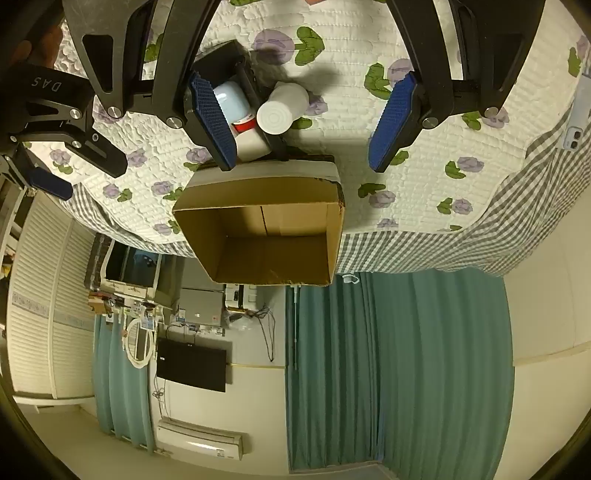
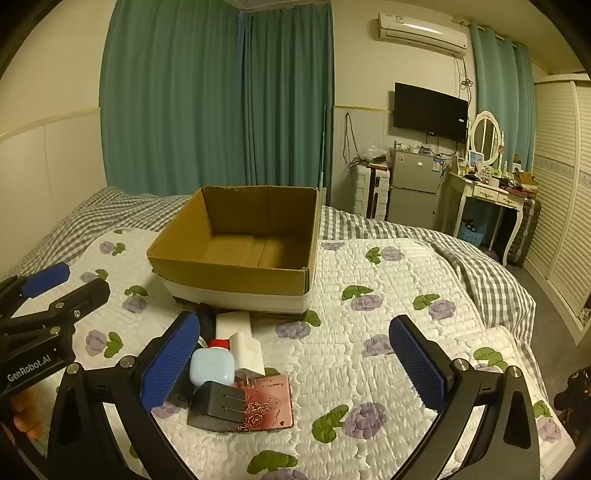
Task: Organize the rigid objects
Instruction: 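Approach the white cylindrical container with the left tool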
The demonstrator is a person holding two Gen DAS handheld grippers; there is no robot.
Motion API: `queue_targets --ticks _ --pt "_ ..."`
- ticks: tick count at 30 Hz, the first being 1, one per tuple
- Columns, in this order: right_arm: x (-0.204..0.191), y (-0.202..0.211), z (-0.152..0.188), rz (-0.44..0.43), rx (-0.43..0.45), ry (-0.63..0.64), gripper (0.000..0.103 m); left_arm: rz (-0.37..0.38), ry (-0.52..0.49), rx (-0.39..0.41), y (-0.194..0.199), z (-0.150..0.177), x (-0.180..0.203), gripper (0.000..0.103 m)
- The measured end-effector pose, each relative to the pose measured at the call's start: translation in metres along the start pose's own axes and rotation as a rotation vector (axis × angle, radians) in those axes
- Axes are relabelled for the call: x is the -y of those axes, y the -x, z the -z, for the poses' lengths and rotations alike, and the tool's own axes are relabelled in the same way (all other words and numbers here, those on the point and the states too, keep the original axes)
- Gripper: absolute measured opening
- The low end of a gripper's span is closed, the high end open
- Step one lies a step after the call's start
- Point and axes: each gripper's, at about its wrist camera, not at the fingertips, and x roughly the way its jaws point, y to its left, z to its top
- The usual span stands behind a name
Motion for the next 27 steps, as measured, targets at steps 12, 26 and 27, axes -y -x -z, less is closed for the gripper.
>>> queue_targets --ticks 12,26,27 --pt "-0.0012 -0.0024 0.0009 -0.006 -0.01 0.0 0.103 0.008 0.02 -0.008 -0.0025 0.0006 -0.0022 0.077" --pt "-0.003 -0.0041 0.0034 -0.007 -0.017 0.003 0.103 0.018 0.018 -0.005 -0.0006 0.0015 -0.0013 0.077" --pt "-0.003 -0.004 0.0037 -0.007 -0.017 0.003 0.103 0.018 0.018 -0.006 -0.0005 0.0014 -0.0015 0.077"
